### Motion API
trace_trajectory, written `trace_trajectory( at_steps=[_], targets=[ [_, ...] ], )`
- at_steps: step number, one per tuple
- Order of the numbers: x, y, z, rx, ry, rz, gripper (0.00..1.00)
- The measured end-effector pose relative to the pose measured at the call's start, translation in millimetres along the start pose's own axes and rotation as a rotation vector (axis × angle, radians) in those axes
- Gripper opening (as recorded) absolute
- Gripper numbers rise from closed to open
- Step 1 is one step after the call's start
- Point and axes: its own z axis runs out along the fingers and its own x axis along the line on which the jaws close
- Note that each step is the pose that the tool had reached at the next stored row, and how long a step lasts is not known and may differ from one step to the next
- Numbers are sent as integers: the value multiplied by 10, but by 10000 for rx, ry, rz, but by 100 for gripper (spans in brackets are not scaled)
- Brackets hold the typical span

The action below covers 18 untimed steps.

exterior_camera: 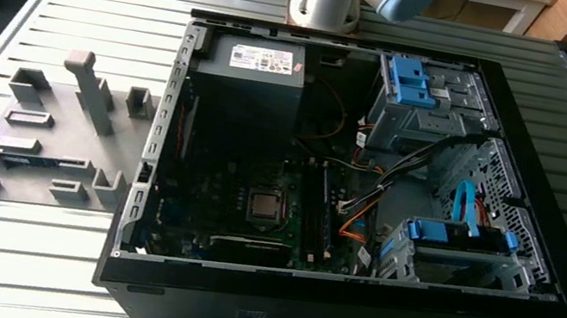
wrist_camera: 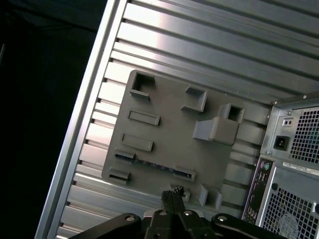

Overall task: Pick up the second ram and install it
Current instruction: 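Pick up the second ram and move it above second insertion slot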

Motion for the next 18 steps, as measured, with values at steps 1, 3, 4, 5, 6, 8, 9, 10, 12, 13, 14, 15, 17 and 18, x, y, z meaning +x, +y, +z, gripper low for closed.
trace_trajectory(
  at_steps=[1, 3, 4, 5, 6, 8, 9, 10, 12, 13, 14, 15, 17, 18],
  targets=[
    [0, 0, 0, -2, 2, -78, 11],
    [0, 0, 0, -7, 10, -272, 11],
    [0, 0, 0, -9, 14, -355, 11],
    [0, 0, 0, -11, 18, -447, 11],
    [0, 0, 0, -13, 21, -525, 11],
    [0, 0, 0, -16, 26, -645, 11],
    [0, 0, 0, -17, 27, -693, 11],
    [0, 0, 0, -18, 29, -743, 11],
    [0, 0, 0, -21, 34, -848, 11],
    [0, 0, 0, -22, 35, -896, 11],
    [0, 0, 0, -23, 37, -937, 11],
    [0, 0, 0, -24, 38, -974, 11],
    [0, 0, 0, -26, 42, -1048, 11],
    [0, 0, 0, -27, 43, -1084, 11]
  ],
)
